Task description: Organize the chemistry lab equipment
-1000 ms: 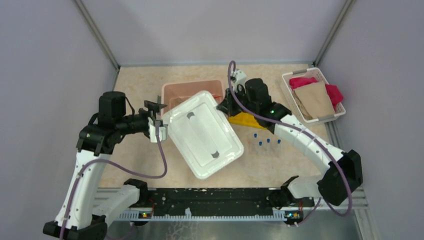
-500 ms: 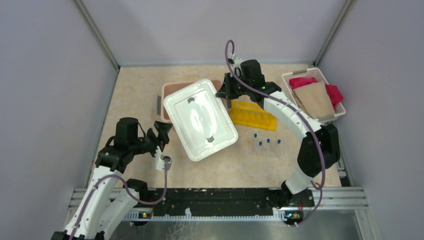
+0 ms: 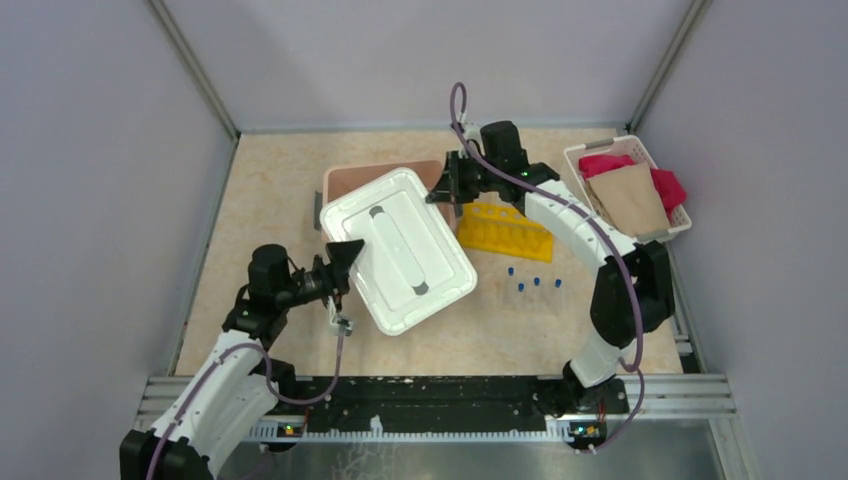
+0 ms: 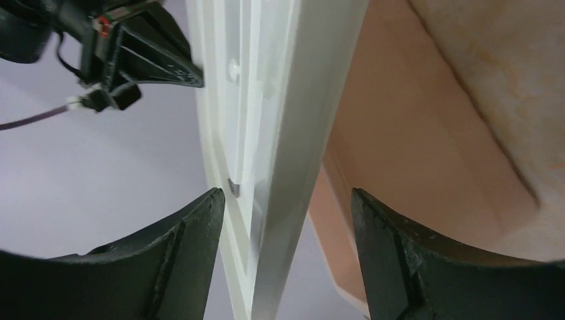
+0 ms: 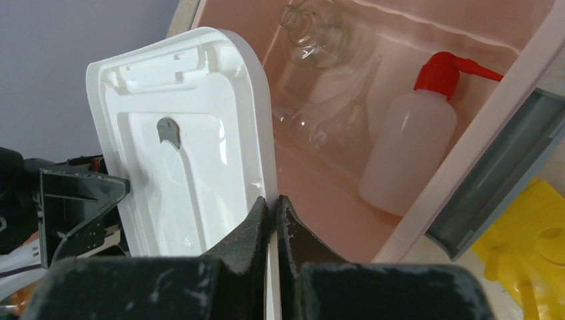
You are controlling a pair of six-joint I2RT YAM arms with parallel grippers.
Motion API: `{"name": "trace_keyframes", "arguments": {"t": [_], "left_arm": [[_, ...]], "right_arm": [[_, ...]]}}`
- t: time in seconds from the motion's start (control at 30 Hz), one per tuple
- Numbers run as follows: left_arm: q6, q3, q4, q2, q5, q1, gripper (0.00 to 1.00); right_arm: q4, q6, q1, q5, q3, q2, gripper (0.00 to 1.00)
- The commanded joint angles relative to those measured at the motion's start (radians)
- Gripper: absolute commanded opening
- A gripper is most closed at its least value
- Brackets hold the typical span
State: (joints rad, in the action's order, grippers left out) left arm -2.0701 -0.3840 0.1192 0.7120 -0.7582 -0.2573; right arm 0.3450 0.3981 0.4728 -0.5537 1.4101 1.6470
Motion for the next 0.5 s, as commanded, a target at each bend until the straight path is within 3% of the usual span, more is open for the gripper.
{"name": "trace_keyframes", "arguments": {"t": [0.0,0.13,0.23,0.37,0.47], "left_arm": [[-0.179,0.02,-0.305,0.011,-0.151,-0.005,0.74],[-0.126,0.004,-0.335,0.0,-0.188,-0.005,0.59],[-0.135,-0.028,-0.258,-0.019,-0.191,-0.005,0.38],[-0.199,-0.078,-0.073,-0.043,-0.186,-0.005,0.0],[-0.22,-0.082,-0.032,-0.053,-0.164,-0.005,0.0]], "right_arm": [[-0.044,0.033,-0.005,-0.069,0.056,-0.011,0.0],[-0.033,0.021,0.006,-0.064,0.066,-0.009,0.0],[0.016,-0.033,0.028,-0.024,0.097,-0.007,0.02],[0.032,-0.055,0.036,-0.004,0.12,-0.018,0.18],[0.054,-0.09,0.037,0.019,0.14,-0.034,0.35]]}}
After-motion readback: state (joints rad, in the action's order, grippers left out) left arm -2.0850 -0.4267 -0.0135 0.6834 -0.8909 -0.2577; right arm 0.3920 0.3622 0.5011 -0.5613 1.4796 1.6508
